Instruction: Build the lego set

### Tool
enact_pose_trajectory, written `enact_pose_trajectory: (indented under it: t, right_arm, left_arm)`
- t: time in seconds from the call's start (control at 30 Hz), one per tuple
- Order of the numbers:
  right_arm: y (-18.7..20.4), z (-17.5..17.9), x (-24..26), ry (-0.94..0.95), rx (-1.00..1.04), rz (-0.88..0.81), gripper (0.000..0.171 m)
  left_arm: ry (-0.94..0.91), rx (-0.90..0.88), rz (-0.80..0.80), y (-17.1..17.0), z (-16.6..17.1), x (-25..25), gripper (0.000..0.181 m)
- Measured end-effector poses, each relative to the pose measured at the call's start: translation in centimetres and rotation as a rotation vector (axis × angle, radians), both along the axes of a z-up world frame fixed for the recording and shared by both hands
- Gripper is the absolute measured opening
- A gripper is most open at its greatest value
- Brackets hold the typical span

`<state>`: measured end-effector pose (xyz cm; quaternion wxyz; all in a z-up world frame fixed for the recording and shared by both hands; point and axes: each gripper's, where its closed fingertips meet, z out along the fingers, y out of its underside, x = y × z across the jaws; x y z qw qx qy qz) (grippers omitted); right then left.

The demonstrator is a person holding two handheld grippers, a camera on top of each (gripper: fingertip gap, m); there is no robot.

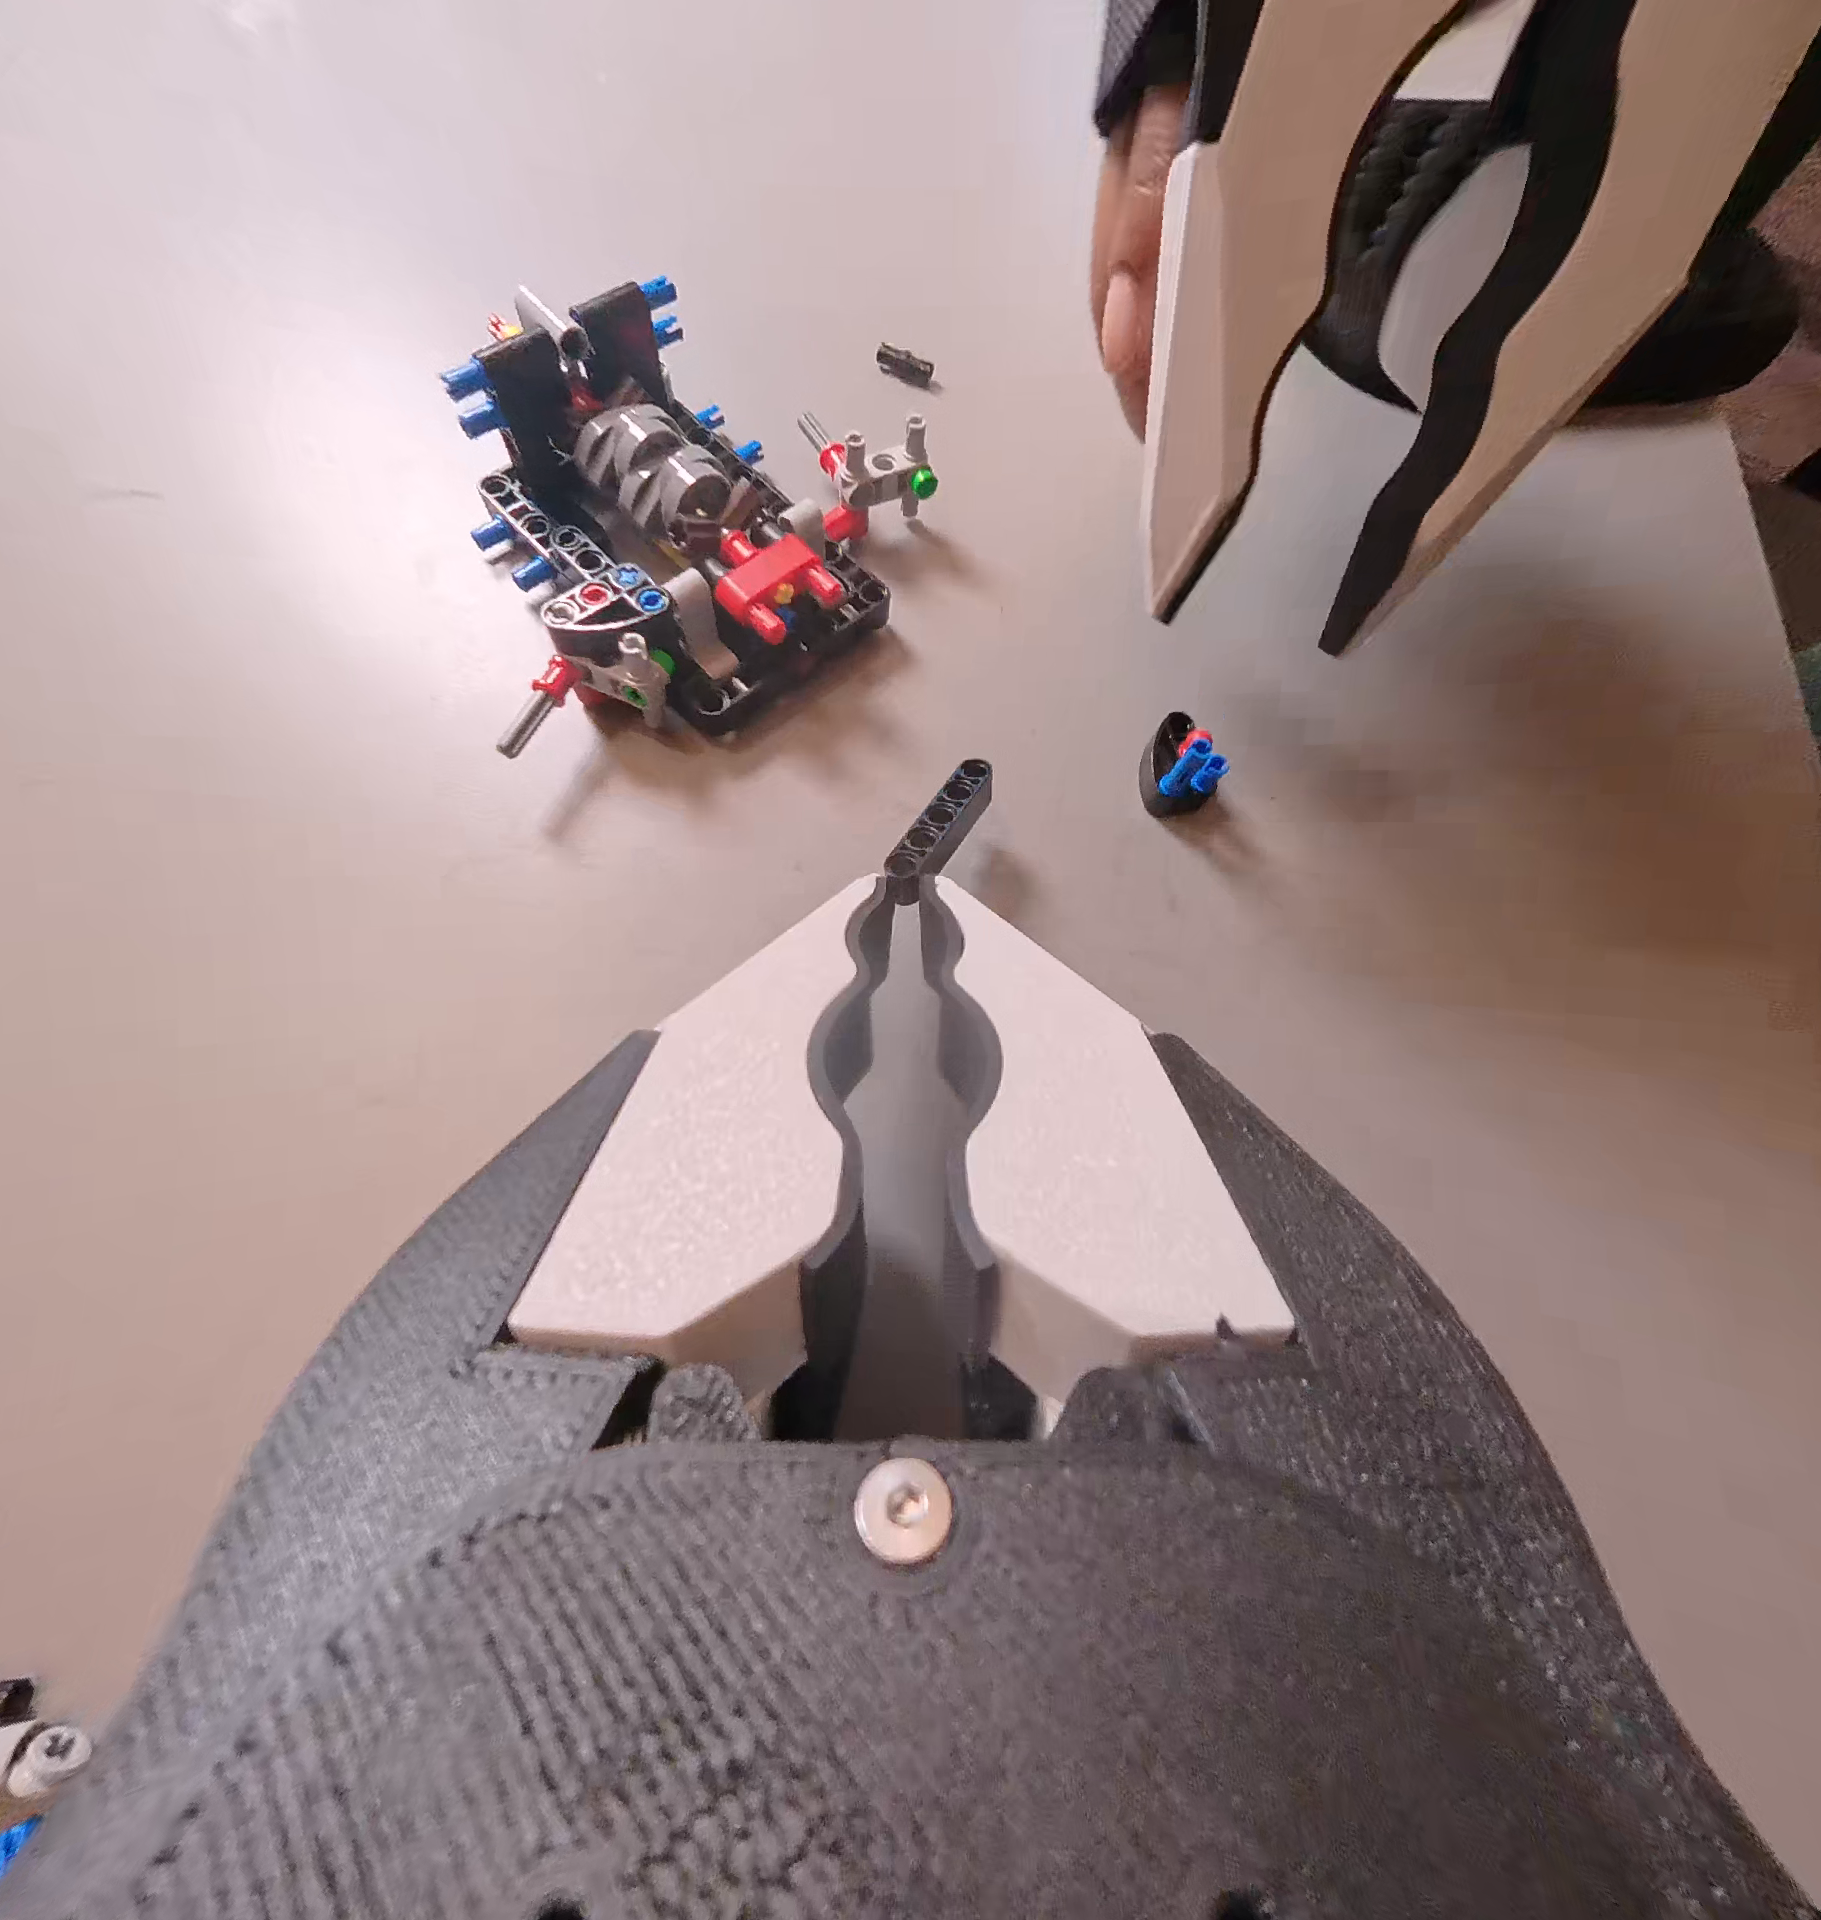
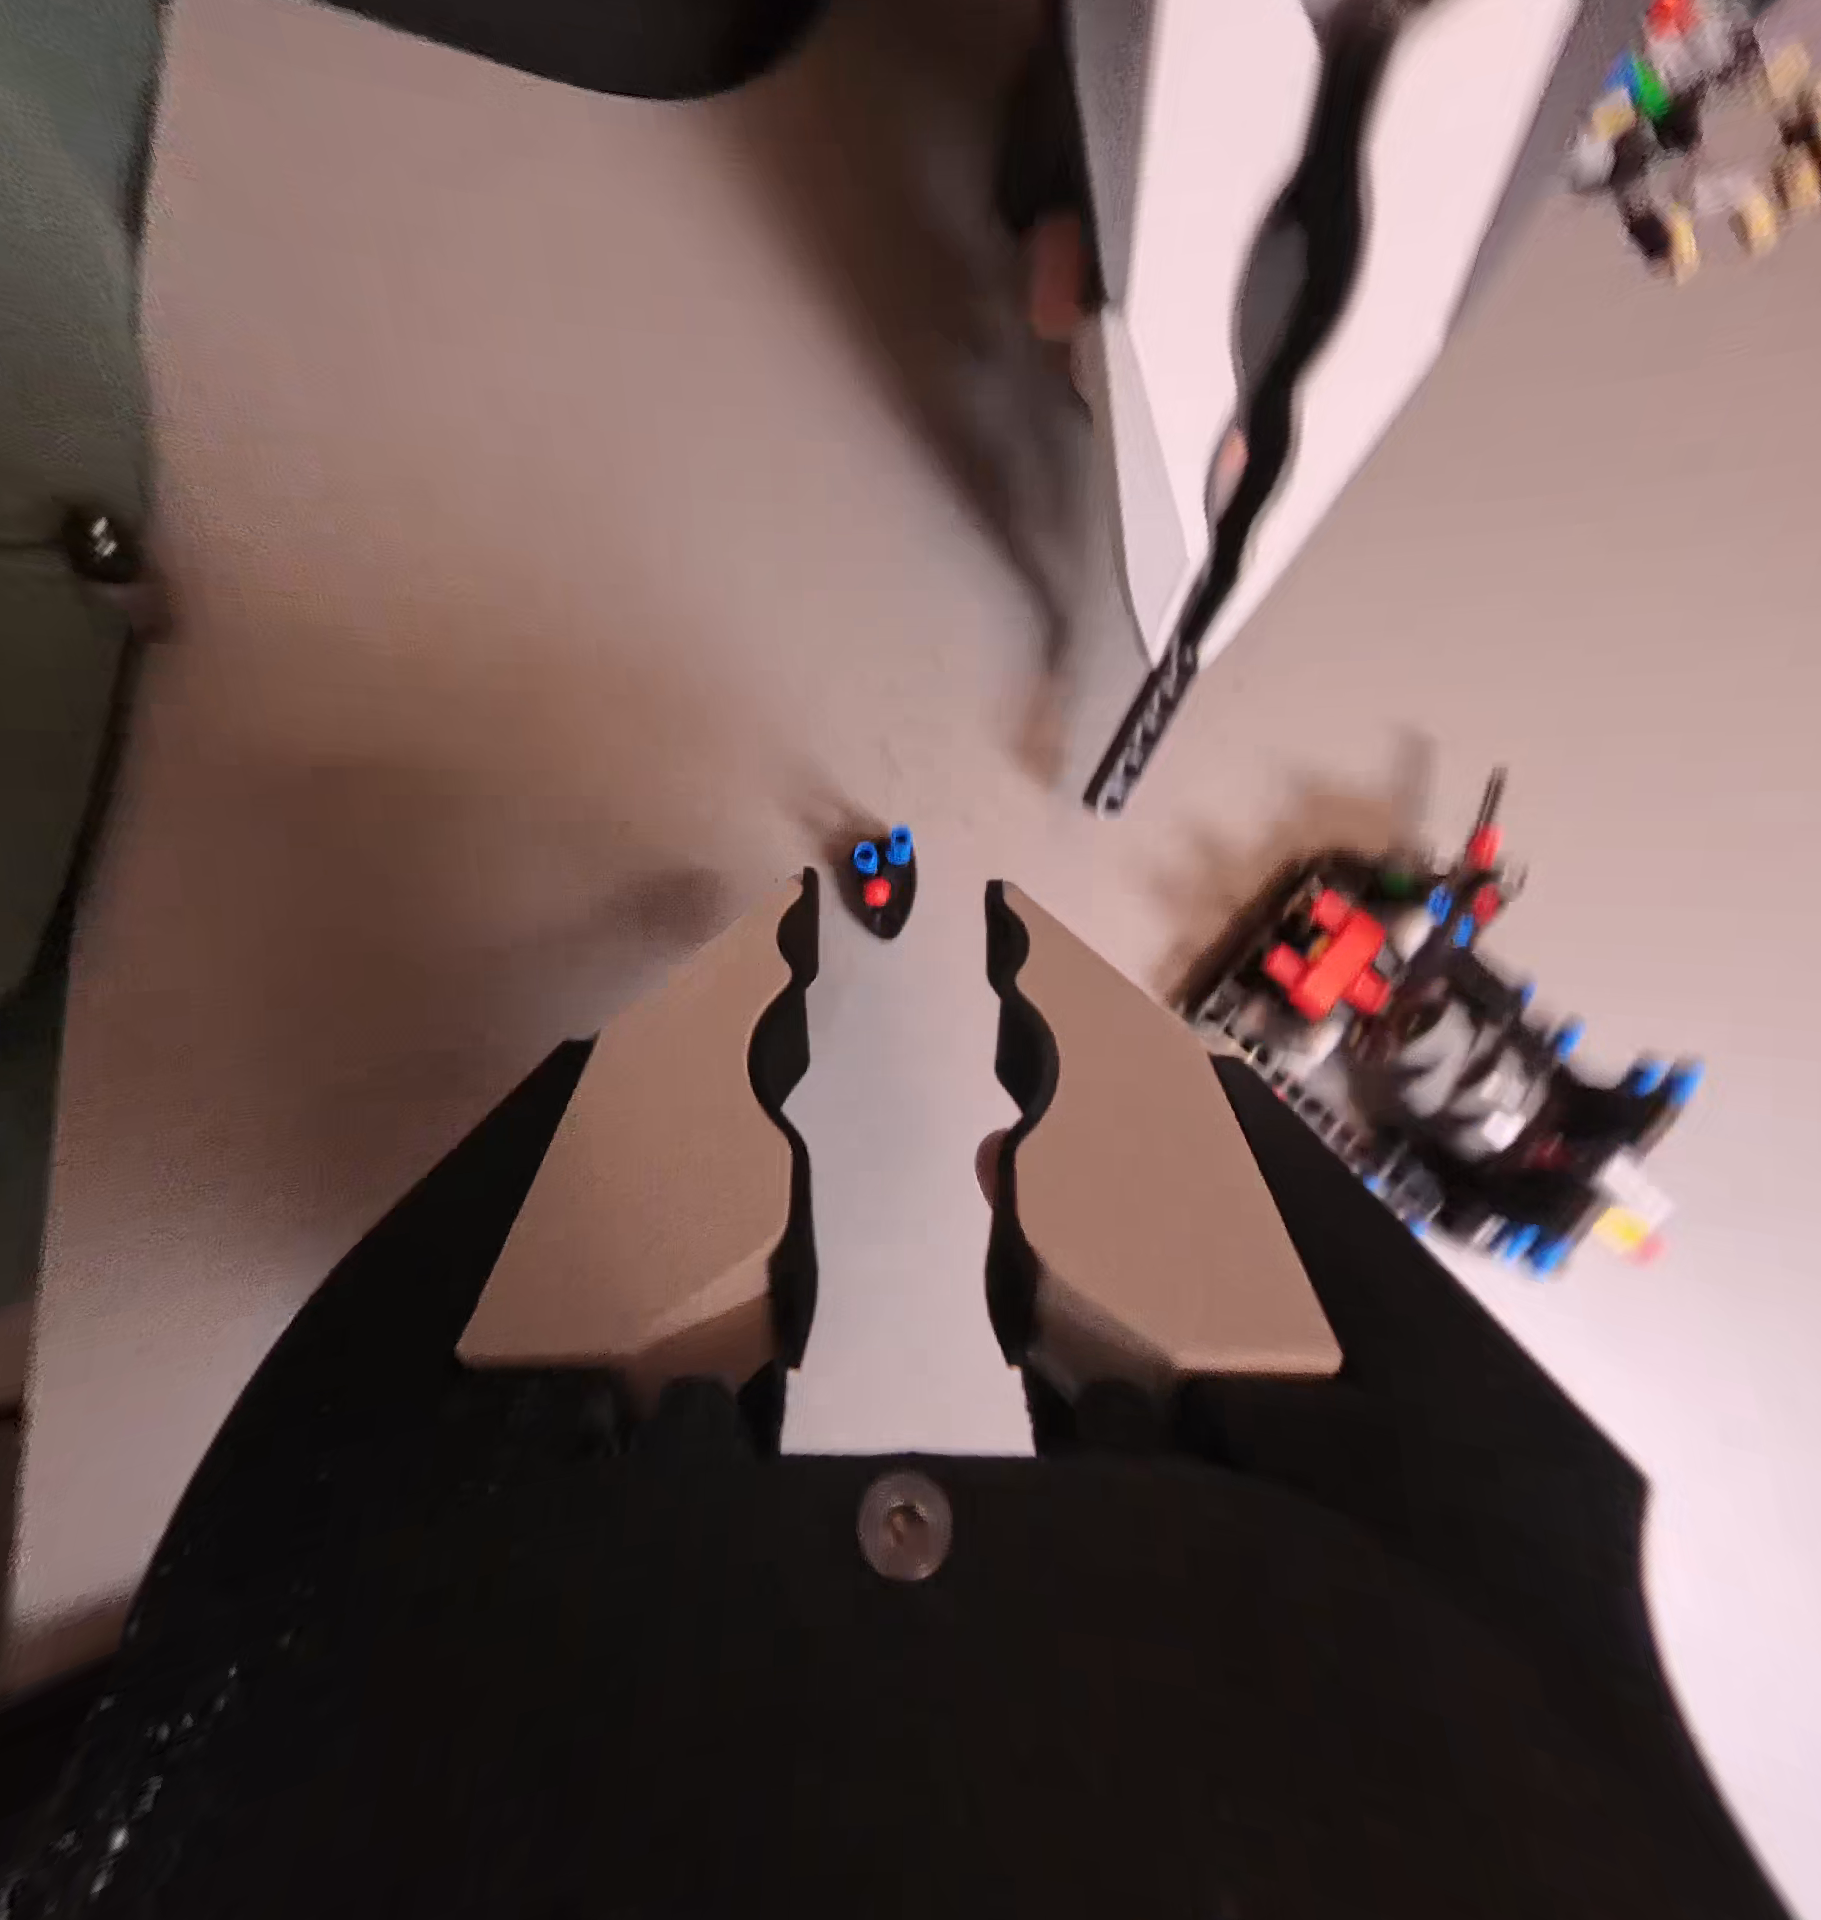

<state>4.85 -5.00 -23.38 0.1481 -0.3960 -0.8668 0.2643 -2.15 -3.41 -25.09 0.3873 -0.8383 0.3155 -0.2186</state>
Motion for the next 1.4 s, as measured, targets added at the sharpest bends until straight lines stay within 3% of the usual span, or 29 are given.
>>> enact_pose_trajectory:
  t: [0.17,0.33,0.5,0.67,0.87,1.03,1.2,1.3,1.4]
  right_arm:
    - [-0.5,-2.5,1.1,-0.021,-0.154,-0.477,0.035]
    - [-0.7,-3.3,0.3,0.067,-0.070,-0.652,0.040]
    - [-0.4,-3.8,-0.1,0.058,0.026,-0.691,0.035]
    - [-1.0,-4.0,-0.4,0.003,0.018,-0.509,0.012]
    - [-1.6,-3.9,-0.5,-0.040,0.102,0.179,0.010]
    - [-1.7,-4.0,-0.9,-0.159,0.140,0.504,0.010]
    - [-1.5,-4.0,-1.0,-0.200,0.189,0.578,0.014]
    - [-1.7,-2.9,-0.6,-0.145,0.105,0.470,0.031]
    - [-1.4,-0.7,-0.8,-0.011,-0.037,0.263,0.033]
  left_arm:
    - [-0.001,-0.003,-0.006,0.0,0.0,0.3,0.002]
    - [-0.006,0.001,0.020,0.1,0.2,0.1,0.000]
    - [-0.018,0.007,0.032,0.1,0.6,-0.3,0.000]
    - [0.004,0.023,0.004,-0.1,0.4,-0.3,0.006]
    - [0.061,0.022,-0.054,-0.6,-0.7,0.3,0.022]
    - [0.125,0.049,-0.097,-0.5,-1.6,0.8,0.027]
    - [0.137,0.047,-0.151,0.0,-2.0,1.3,0.029]
    - [0.139,0.041,-0.184,0.0,-2.0,1.6,0.022]
    - [0.152,0.046,-0.210,-0.2,-2.0,1.9,0.011]
